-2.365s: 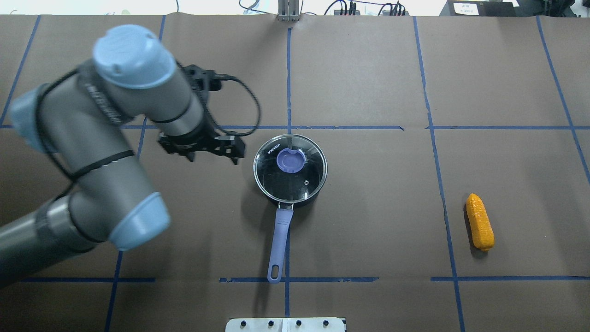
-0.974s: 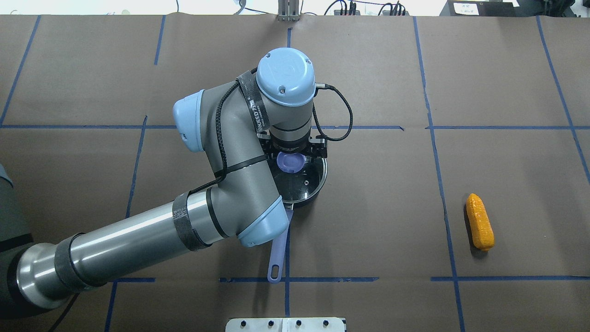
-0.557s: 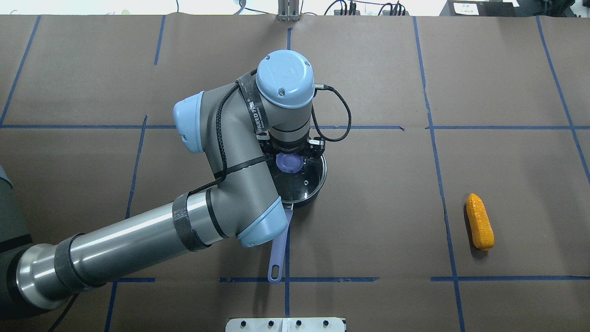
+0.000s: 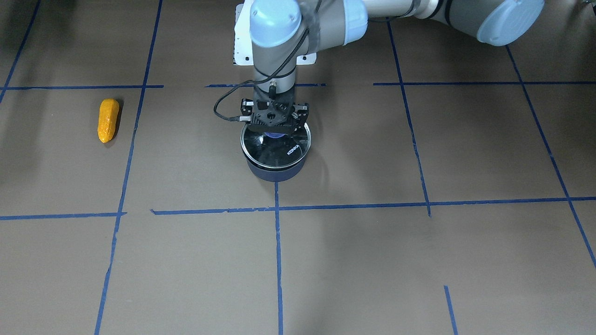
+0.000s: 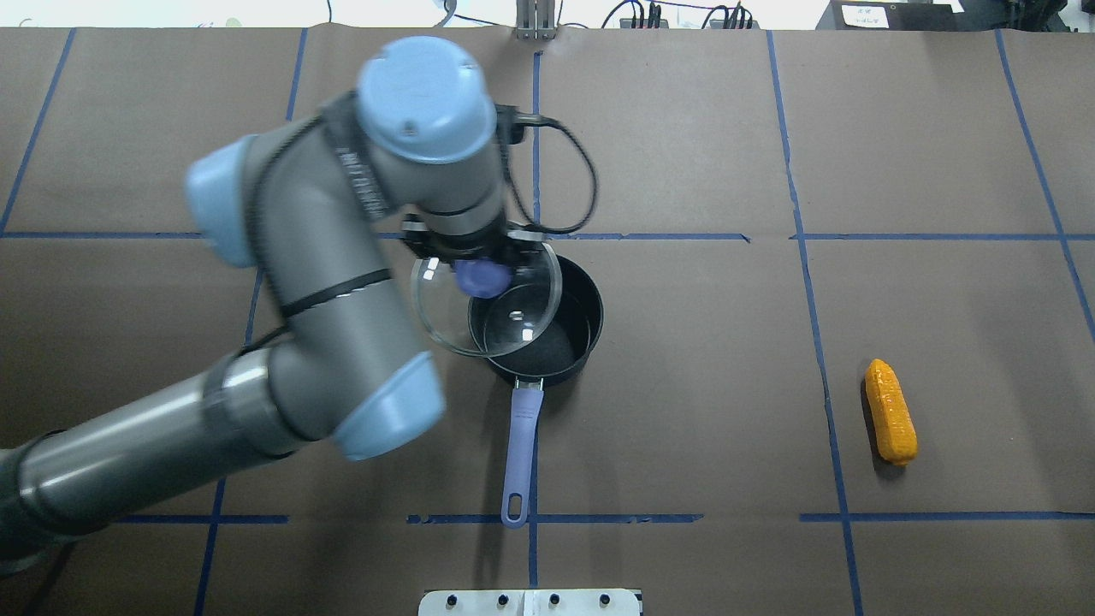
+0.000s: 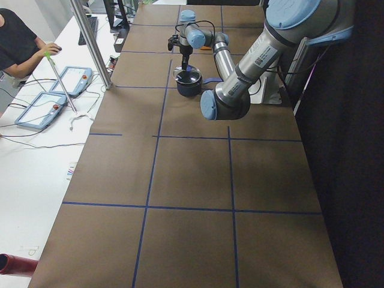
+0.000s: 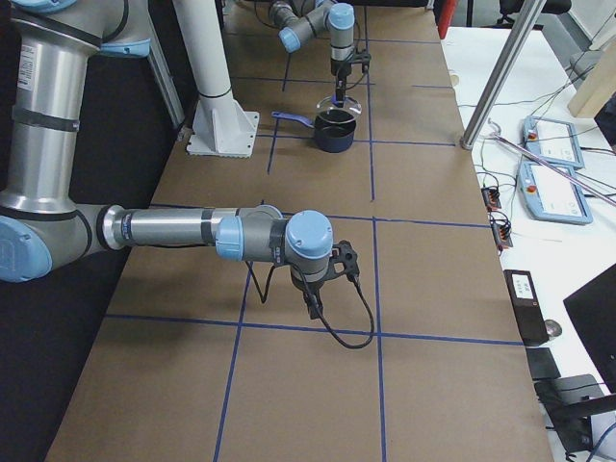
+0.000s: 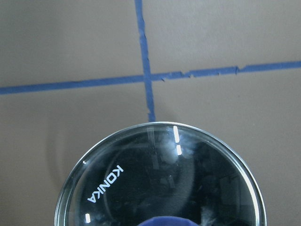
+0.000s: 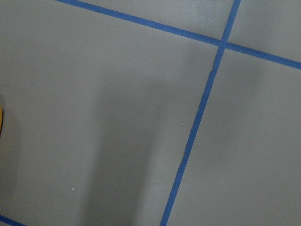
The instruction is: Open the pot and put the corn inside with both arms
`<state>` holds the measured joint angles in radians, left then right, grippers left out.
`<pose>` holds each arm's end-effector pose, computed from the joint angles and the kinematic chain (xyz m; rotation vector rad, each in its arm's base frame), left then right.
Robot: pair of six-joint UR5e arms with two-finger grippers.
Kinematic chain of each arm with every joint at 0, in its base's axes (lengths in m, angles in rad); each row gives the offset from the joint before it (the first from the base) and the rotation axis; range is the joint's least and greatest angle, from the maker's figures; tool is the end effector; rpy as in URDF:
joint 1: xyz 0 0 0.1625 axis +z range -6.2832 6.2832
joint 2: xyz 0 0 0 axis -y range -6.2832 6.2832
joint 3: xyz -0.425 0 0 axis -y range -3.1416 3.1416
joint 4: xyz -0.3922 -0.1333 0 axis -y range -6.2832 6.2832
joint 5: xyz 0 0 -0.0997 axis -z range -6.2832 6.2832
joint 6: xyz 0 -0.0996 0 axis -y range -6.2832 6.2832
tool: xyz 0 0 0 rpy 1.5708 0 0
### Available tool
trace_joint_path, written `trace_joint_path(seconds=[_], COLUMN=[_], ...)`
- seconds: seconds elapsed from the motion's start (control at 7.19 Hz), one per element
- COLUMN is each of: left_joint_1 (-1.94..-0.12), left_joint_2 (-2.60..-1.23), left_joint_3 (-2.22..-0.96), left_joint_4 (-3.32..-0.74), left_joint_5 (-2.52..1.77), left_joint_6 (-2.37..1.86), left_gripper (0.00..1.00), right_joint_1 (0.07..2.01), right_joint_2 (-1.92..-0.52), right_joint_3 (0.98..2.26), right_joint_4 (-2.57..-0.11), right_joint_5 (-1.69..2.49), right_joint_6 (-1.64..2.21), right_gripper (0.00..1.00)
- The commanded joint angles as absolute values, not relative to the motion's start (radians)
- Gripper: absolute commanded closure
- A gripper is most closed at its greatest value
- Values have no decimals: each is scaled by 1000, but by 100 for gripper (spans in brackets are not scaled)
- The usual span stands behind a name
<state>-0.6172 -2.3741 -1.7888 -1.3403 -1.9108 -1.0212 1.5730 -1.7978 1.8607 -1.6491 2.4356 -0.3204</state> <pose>0.4702 -0.4564 0.1183 0.1625 0.8304 0.0709 0.0584 -0.3943 0.6181 0.1251 -0.8592 -0.2914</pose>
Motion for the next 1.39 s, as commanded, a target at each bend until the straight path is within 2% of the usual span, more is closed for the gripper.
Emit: trace_joint_path(seconds=[0.0, 0.28, 0.42, 0.56, 0.83, 0.97, 1.11, 1.25], left_joint_1=[-669, -673, -667, -661, -660, -660, -660, -664], left_joint_2=[-2089, -1825, -1789, -1819, -1833, -1841, -1845, -1848], left_joint_3=[-2026, -2010, -1958, -1880, -1824, -1824, -1821, -1831], left_joint_4=[-1333, -1642, -1743, -1753, -1753, -1753, -1753, -1753], left_joint_5=[-1913, -1917, -1917, -1960, -2016, -2029, -2075, -2075], left_joint_6=[-823, -811, -815, -819, -821, -822, -821, -828], left_gripper=[100, 100, 100, 100, 98, 88, 18, 0], right_joint_1=[1569, 1556, 1551, 1546, 1534, 1526, 1505, 1449], right_joint_2=[-1798, -1792, -1789, -1790, -1789, -1787, -1781, -1761], right_joint_3=[1861, 1862, 1862, 1862, 1862, 1864, 1865, 1865], right_joint_4=[-1649, -1649, -1649, -1649, -1649, -1648, -1646, -1590], right_joint_5=[2437, 2444, 2442, 2442, 2442, 2442, 2442, 2441], right_joint_6=[-319, -318, -318, -318, -319, -318, -261, -98], right_gripper=[0, 0, 0, 0, 0, 0, 0, 0])
